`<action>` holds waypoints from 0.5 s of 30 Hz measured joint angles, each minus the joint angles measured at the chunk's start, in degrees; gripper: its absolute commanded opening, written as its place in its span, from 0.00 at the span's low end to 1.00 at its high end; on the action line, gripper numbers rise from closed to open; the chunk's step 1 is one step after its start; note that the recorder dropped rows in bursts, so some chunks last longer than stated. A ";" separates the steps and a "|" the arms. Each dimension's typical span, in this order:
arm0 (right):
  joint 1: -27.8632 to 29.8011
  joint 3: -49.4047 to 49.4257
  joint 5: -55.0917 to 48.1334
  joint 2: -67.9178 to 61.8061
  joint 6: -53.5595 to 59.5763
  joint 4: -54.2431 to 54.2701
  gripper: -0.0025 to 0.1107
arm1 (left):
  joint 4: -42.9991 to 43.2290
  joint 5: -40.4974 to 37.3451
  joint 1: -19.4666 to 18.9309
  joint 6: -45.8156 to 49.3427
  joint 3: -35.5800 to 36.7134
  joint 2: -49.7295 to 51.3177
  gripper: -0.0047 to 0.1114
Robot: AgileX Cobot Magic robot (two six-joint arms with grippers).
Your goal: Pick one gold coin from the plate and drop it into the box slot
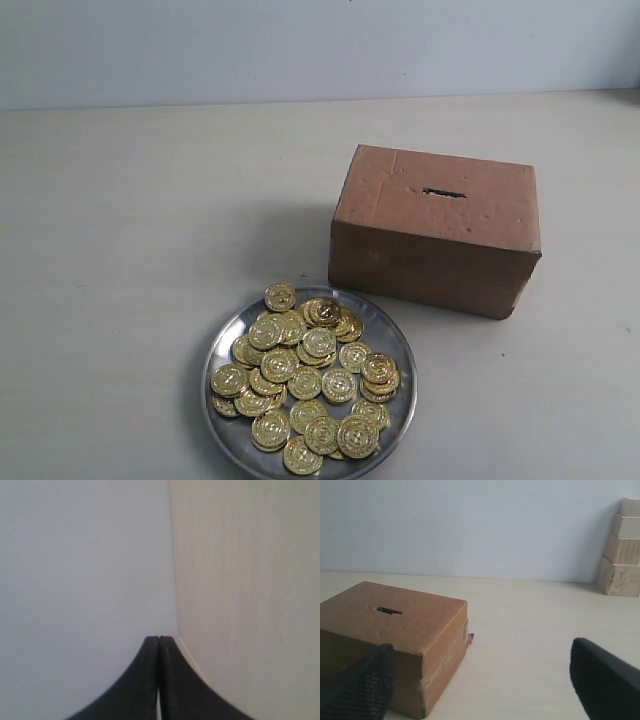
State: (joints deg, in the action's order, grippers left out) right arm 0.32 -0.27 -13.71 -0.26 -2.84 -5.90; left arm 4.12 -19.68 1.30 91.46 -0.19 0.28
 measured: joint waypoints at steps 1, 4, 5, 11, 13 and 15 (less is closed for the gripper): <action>0.00 0.00 0.00 0.00 0.00 0.00 0.80 | 0.00 0.00 0.00 0.00 0.00 0.00 0.04; 0.00 0.00 0.00 0.00 0.00 0.00 0.80 | 0.00 0.00 0.00 0.00 0.00 0.00 0.04; 0.00 0.00 0.00 0.00 0.00 0.00 0.80 | 0.00 0.00 0.00 -0.24 0.00 0.00 0.04; 0.00 0.00 -0.19 0.00 0.00 0.00 0.80 | -3.15 0.25 0.00 -17.71 0.00 0.00 0.04; 0.00 0.00 -0.19 0.00 0.00 0.00 0.80 | -5.69 0.25 0.00 -28.68 0.00 0.00 0.04; 0.00 0.00 -0.19 0.00 0.00 0.00 0.80 | -8.10 0.36 0.00 -39.94 0.00 0.00 0.04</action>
State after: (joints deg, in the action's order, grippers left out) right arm 0.32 -0.27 -13.91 -0.26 -2.84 -5.90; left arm -3.98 -19.32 1.30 51.52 -0.19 0.28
